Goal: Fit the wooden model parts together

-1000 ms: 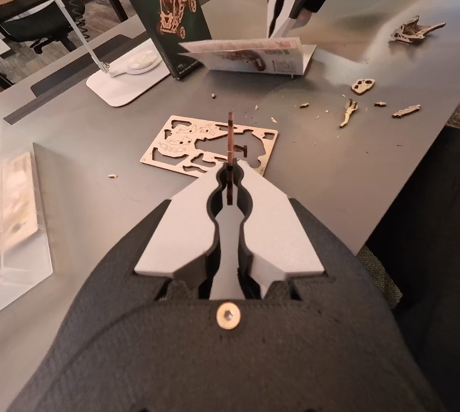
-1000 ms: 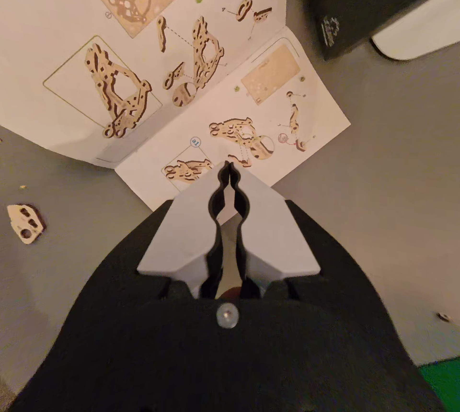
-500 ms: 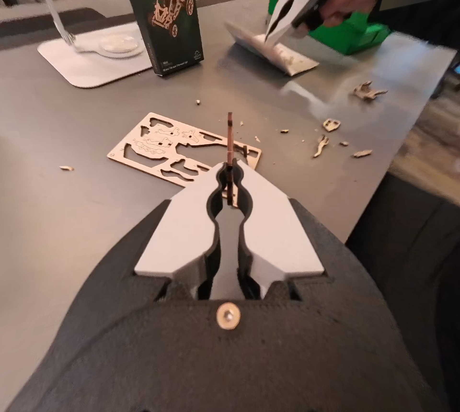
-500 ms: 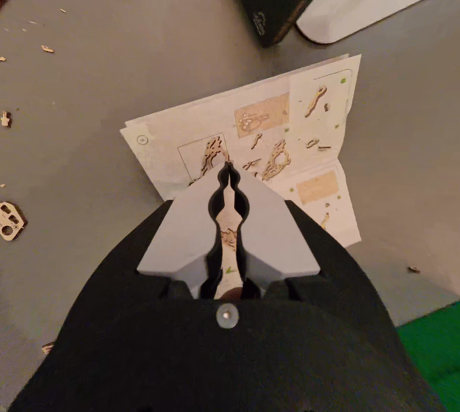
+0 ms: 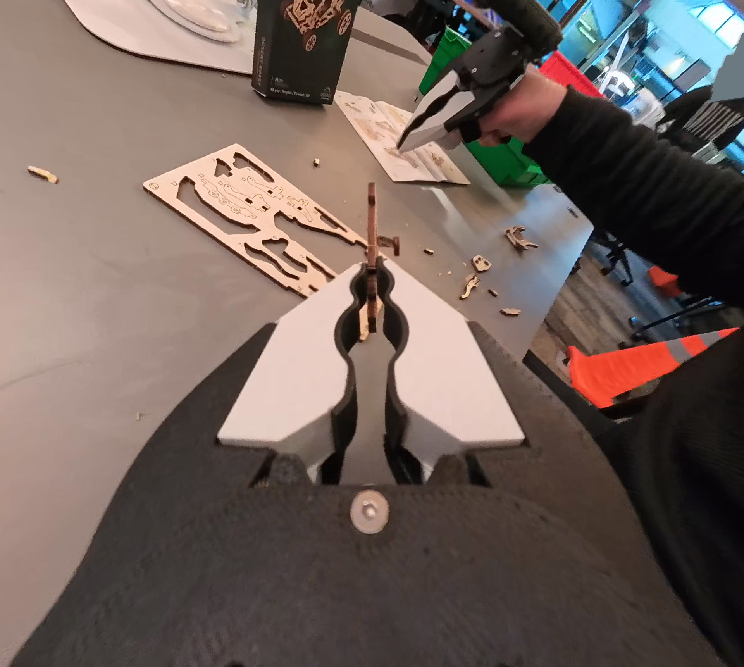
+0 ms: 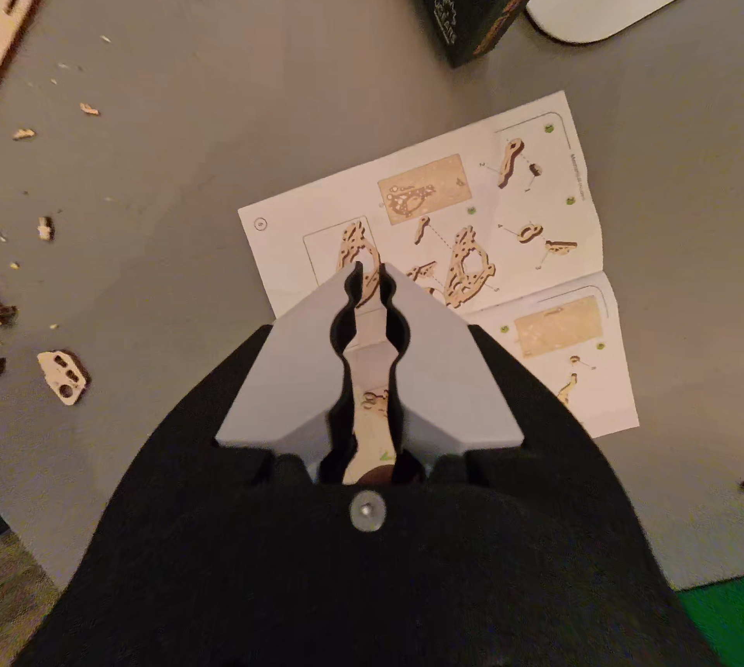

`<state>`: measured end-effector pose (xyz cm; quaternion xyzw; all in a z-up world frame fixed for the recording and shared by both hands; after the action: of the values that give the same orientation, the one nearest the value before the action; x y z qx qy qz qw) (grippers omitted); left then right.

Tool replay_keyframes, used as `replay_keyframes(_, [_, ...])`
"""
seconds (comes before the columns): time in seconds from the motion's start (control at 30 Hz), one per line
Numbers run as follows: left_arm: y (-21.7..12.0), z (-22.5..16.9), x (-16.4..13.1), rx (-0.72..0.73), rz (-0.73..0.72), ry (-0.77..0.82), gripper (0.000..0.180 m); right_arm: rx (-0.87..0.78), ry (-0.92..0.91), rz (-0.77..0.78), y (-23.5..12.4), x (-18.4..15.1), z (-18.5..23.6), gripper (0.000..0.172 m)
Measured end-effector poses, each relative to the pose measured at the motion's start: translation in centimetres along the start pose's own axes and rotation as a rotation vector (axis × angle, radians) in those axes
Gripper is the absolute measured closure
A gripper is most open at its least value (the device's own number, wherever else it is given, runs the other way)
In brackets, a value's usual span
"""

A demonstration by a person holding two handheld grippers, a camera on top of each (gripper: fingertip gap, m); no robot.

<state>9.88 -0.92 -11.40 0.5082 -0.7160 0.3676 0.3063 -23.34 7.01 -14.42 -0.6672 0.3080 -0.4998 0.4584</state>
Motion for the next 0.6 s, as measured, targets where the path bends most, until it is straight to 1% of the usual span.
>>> replay_keyframes(0.1, [-0.2, 0.2, 0.0, -0.015, -0.018, -0.032, 0.179, 0.006, 0.035, -0.078, -1.3, 0.8, 0.2, 0.159])
replay_keyframes(0.17, [-0.2, 0.2, 0.1, -0.03, -0.026, -0.039, 0.179, -0.025, 0.031, -0.095, -2.2, 0.9, 0.1, 0.158])
replay_keyframes(0.33, [0.0, 0.0, 0.2, -0.056, -0.029, -0.044, 0.179, -0.021, 0.072, -0.123, -3.1, 0.7, -0.2, 0.152])
replay_keyframes(0.4, [0.2, -0.1, 0.3, -0.059, -0.03, -0.043, 0.179, -0.047, 0.065, -0.148, -4.2, 1.0, -0.2, 0.151])
replay_keyframes(0.5, [0.4, -0.2, 0.4, -0.071, -0.027, -0.051, 0.179, -0.08, 0.04, -0.201, -6.1, 1.7, 0.8, 0.149])
replay_keyframes(0.6, [1.1, -0.4, 0.3, -0.081, 0.001, -0.058, 0.179, -0.053, 0.006, -0.247, -7.7, 2.5, 3.1, 0.145])
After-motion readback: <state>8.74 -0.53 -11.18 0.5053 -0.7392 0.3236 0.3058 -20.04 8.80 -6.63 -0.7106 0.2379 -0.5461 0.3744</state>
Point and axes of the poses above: each gripper's, where its closed fingertips meet, y out along the fingers, x out of its top, z = x × y across the jaws, the point moved 5 cm from there along -y, back along the fingers, and after that the axes turned 7 degrees about -x, right-handed, at the moved point
